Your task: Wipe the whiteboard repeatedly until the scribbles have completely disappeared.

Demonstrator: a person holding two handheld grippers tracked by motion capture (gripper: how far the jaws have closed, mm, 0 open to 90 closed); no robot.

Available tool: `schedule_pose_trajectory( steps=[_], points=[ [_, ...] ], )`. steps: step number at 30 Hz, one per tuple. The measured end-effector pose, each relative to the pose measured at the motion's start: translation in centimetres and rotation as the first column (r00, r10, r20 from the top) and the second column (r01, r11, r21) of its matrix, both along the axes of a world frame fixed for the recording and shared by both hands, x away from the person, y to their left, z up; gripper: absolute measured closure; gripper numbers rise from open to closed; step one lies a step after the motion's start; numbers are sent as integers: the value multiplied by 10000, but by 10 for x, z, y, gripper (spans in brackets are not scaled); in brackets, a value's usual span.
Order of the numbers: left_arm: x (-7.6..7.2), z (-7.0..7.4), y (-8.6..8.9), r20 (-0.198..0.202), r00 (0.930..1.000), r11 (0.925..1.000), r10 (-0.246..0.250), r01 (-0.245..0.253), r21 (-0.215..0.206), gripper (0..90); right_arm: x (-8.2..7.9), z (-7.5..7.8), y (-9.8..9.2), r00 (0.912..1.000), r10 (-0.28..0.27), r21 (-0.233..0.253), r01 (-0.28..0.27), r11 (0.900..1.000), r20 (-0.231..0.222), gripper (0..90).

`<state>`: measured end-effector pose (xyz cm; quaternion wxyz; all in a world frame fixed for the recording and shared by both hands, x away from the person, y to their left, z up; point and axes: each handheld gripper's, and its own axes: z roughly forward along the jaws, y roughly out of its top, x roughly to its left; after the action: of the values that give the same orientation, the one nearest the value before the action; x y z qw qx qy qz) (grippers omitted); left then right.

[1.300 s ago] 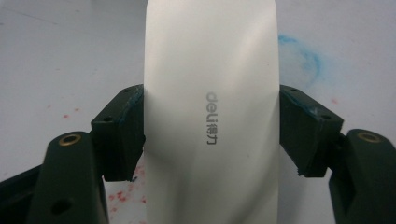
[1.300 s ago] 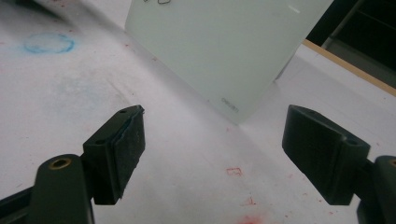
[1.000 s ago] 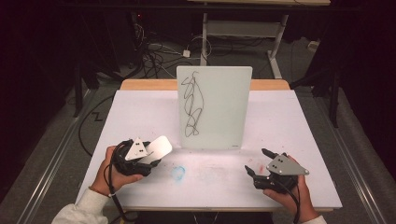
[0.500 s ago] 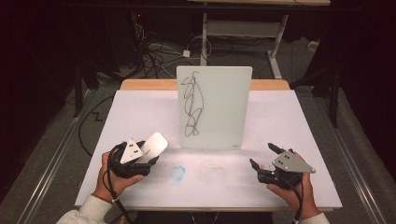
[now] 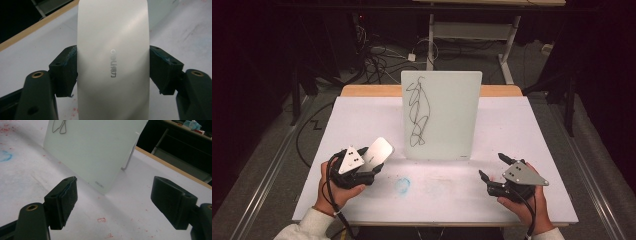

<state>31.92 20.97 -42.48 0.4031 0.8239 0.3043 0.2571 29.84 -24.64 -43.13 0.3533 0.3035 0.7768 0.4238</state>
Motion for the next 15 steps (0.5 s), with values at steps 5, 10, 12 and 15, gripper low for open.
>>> schedule_pose_trajectory(
  steps=[5, 10, 12, 15],
  points=[
    [6, 11, -4, 412, 9991, 9989, 120, -102, -452, 293, -1, -3, 0, 10000, -12, 13, 12, 10000, -44, 237],
    [14, 24, -16, 1053, 9921, 9975, 680, -656, -255, 293, -1, -3, -1, 10000, -90, 10, 90, 10000, -27, 230],
    [15, 30, -21, 1350, 9876, 9965, 798, -759, -342, 293, -1, -3, -1, 9998, -184, 22, 184, 9998, 4, 230],
    [19, 39, -30, 1838, 9783, 9952, 958, -903, -382, 293, -1, -4, 1, 9999, -147, -48, 147, 9999, -45, 230]
  ],
)
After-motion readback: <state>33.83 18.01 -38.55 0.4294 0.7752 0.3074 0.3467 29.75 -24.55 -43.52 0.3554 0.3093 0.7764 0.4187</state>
